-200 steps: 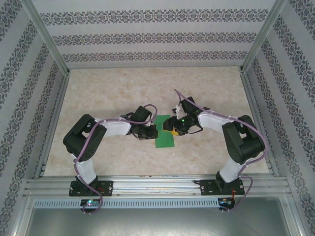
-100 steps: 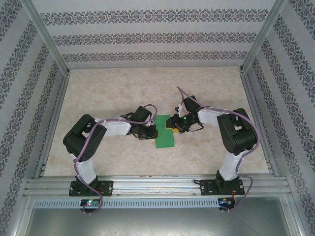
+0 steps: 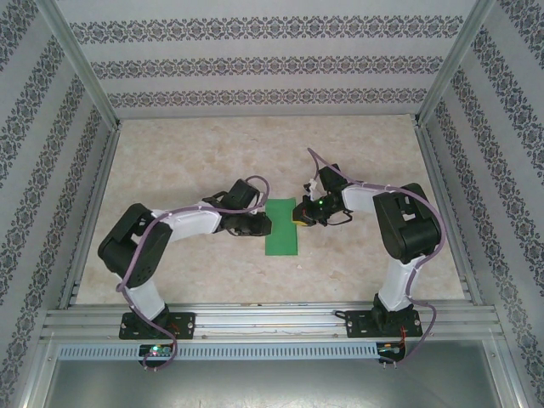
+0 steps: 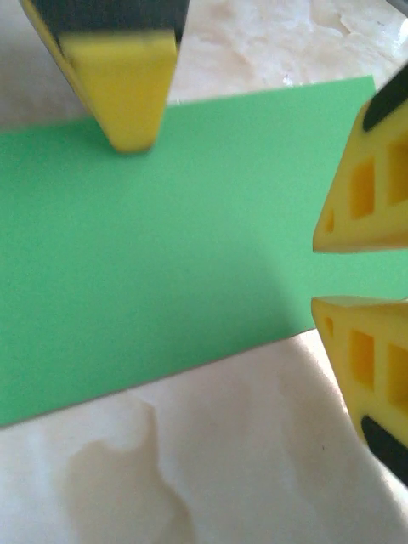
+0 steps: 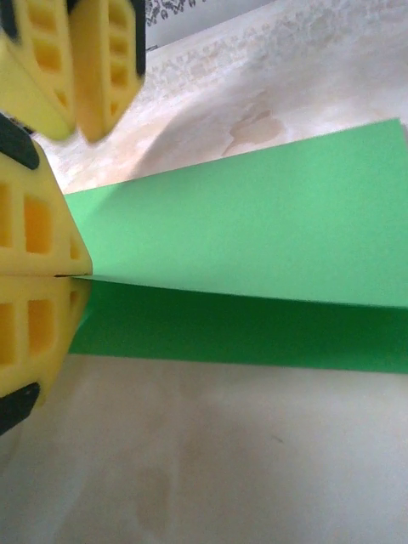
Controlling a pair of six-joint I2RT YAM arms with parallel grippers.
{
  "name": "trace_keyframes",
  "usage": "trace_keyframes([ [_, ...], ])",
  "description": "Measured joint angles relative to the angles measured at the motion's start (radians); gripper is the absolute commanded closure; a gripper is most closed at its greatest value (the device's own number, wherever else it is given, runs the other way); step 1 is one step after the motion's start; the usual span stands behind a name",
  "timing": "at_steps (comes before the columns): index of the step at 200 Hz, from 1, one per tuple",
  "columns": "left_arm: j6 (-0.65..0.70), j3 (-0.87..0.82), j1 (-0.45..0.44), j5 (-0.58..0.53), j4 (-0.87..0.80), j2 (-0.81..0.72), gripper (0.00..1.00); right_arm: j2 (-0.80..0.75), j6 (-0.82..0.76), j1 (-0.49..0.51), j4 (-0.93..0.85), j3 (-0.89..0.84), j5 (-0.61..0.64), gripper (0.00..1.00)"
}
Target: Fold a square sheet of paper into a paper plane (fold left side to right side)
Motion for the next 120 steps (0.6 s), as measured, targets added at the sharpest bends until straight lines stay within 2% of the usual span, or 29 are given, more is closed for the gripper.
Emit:
trace_keyframes([
  [15, 0.027, 0.0, -0.001, -0.021, -0.002, -0.063, 0.69, -0.011, 0.003, 0.0, -0.012, 0.0, -0.002, 1.0],
  [46, 0.101, -0.014, -0.046, -0.077, 0.003, -0.19, 0.55, -0.034, 0.027, 0.0, -0.028, 0.0, -0.015, 1.0],
  [76, 0.184, -0.048, -0.187, -0.166, -0.014, -0.263, 0.42, -0.039, 0.033, 0.0, -0.053, 0.004, -0.025, 1.0],
  [120, 0.281, -0.006, -0.388, -0.34, -0.111, -0.211, 0.27, -0.039, 0.034, 0.0, -0.083, 0.016, -0.025, 1.0],
])
